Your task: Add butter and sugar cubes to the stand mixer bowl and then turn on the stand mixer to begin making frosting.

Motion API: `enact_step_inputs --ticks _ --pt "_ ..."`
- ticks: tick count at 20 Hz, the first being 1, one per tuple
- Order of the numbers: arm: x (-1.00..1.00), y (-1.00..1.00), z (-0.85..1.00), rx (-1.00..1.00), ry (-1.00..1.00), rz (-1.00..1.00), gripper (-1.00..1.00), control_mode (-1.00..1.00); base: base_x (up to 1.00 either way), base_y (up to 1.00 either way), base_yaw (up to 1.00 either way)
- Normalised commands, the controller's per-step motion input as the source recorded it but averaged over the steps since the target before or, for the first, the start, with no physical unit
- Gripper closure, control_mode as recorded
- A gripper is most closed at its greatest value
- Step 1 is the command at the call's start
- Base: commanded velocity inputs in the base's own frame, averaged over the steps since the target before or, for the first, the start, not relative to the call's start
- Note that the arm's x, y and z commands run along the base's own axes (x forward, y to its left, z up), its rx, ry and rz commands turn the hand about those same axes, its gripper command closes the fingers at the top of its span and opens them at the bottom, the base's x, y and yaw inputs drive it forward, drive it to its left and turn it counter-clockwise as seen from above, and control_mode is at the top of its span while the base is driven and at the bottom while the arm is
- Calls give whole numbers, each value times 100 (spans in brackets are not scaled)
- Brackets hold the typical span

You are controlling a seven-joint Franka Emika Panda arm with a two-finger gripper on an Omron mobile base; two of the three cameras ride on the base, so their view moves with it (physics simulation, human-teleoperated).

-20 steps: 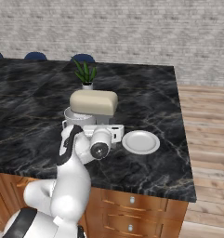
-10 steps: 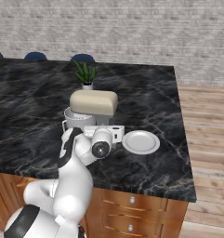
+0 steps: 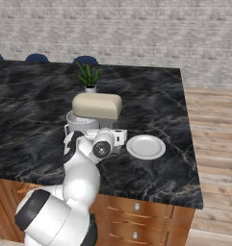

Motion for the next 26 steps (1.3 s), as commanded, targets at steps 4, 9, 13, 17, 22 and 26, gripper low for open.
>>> enact_step_inputs --ticks 4,9,13,17,22,26 --pt "22 13 -29 0 0 -5 -100 -100 0 0 0" --pt "7 6 -25 0 -1 -2 -100 -100 0 0 0" --pt "5 0 -20 0 -4 0 -100 -100 0 0 0" --pt "2 0 -21 0 -4 0 -100 -100 0 0 0" --pt "3 0 -17 0 -3 0 -100 -100 0 0 0" --pt "18 0 0 0 -1 0 -100 -100 0 0 0"
